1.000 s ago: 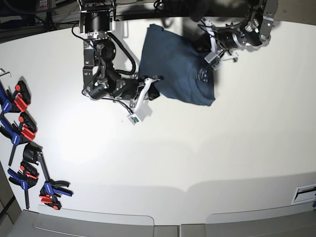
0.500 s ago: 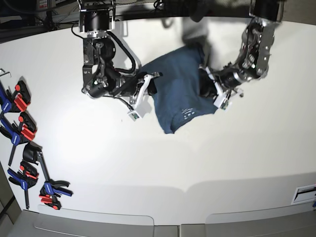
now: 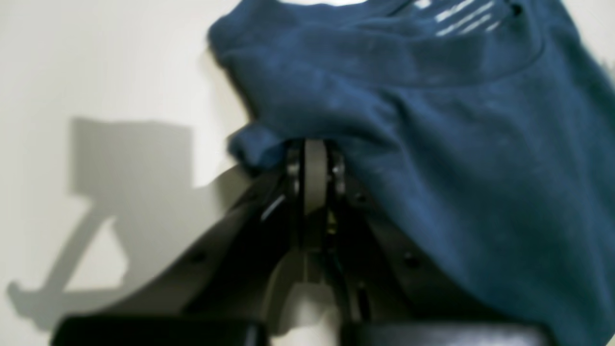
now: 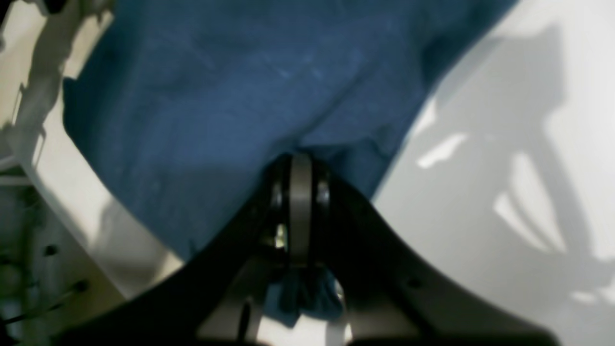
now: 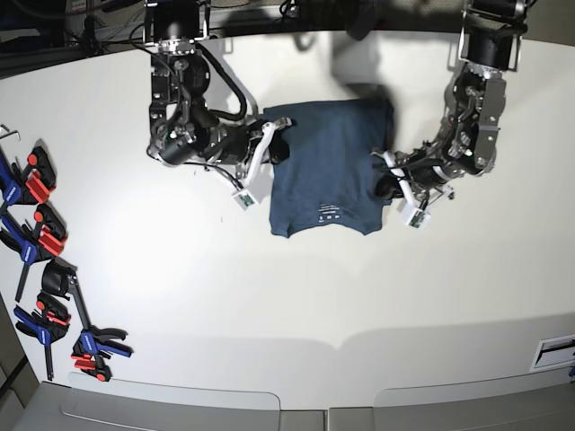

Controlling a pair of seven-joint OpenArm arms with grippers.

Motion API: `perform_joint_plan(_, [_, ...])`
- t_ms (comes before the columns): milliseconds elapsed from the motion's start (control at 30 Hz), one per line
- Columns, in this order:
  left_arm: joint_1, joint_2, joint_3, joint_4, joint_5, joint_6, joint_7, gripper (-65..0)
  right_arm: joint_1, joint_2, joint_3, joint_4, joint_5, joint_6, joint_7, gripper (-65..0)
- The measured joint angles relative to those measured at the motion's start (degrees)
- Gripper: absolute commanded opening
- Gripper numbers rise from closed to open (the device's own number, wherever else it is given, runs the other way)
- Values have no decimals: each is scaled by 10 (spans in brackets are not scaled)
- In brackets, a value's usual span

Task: Fold the T-shirt properly
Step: 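Grasp the folded shirt with both grippers and flip it over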

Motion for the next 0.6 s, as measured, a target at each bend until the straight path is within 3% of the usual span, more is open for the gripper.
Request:
perform_joint_plan(200, [28,-24,-65,145,-16,2,29,-650,2,-11,0,60,1,0,31,-650])
perform_joint_plan(467, [87,-42,-167,199,-27,1,33,-650,2,-98,-5,61,1,0,88,-650])
perform_joint_plan(600, [112,-42,-202,200,-42,1,27,-650,2,-113,-57,61,-73,-13,125,-650])
